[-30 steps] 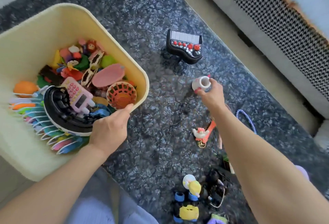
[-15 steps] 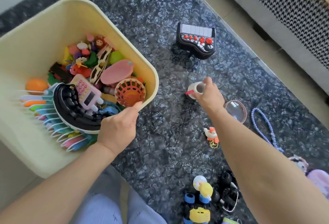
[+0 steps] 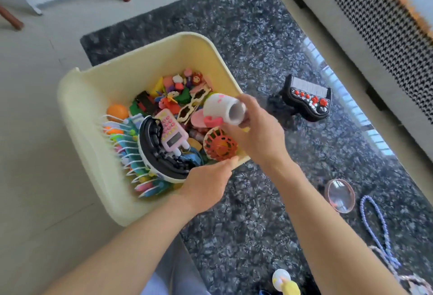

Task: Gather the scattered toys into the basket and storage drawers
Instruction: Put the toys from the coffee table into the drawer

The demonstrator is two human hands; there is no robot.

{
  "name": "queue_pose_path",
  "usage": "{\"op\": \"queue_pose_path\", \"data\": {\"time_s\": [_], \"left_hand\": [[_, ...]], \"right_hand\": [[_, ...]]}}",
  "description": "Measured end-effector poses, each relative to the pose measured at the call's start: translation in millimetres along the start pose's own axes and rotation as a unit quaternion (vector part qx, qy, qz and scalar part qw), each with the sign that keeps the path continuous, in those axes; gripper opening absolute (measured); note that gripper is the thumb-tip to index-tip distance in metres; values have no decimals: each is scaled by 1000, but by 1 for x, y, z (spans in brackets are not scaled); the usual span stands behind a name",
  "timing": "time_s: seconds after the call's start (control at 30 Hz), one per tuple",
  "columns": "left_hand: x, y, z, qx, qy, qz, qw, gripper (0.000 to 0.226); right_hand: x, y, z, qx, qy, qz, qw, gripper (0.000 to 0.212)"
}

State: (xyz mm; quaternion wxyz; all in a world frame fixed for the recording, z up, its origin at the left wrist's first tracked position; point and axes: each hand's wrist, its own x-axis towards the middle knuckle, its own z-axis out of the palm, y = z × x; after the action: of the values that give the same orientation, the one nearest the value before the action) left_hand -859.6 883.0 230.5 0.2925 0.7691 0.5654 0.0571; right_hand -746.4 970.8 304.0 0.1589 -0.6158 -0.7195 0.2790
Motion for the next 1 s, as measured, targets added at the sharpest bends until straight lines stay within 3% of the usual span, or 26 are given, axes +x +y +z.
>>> {"op": "queue_pose_path", "data": {"time_s": [0.1, 0.23, 0.3, 0.4, 0.53, 0.63, 0.73, 0.8, 1.0], "left_hand": [[-4, -13, -3, -72, -13, 13, 997, 48], [-3, -16, -1, -84, -3, 17, 996, 47], [-2, -19, 1, -105, -5, 15, 994, 46], [-4, -22, 3, -141, -4, 19, 990, 52], [-4, -21, 8, -127, 59, 50, 989, 41], [-2, -20, 5, -109, 43, 51, 992, 42], [-2, -19, 4, -102, 42, 46, 993, 42], [-1, -17, 4, -99, 43, 42, 993, 42], [-1, -17, 2, -69, 36, 48, 996, 43]], "right_hand": [[37, -21, 36, 15, -60, -15, 998, 54], [58, -21, 48, 78, -90, 3, 993, 46], [56, -9, 39, 114, -48, 31, 992, 39], [52, 24, 18, 172, 78, 93, 978, 31], [58, 92, -12, 105, 186, 215, 953, 31], [66, 144, -26, -19, 115, 284, 952, 51], [71, 173, -31, -134, -17, 286, 949, 75], [75, 182, -30, -158, -66, 273, 947, 83], [88, 190, -34, -257, -62, 243, 933, 75]]}}
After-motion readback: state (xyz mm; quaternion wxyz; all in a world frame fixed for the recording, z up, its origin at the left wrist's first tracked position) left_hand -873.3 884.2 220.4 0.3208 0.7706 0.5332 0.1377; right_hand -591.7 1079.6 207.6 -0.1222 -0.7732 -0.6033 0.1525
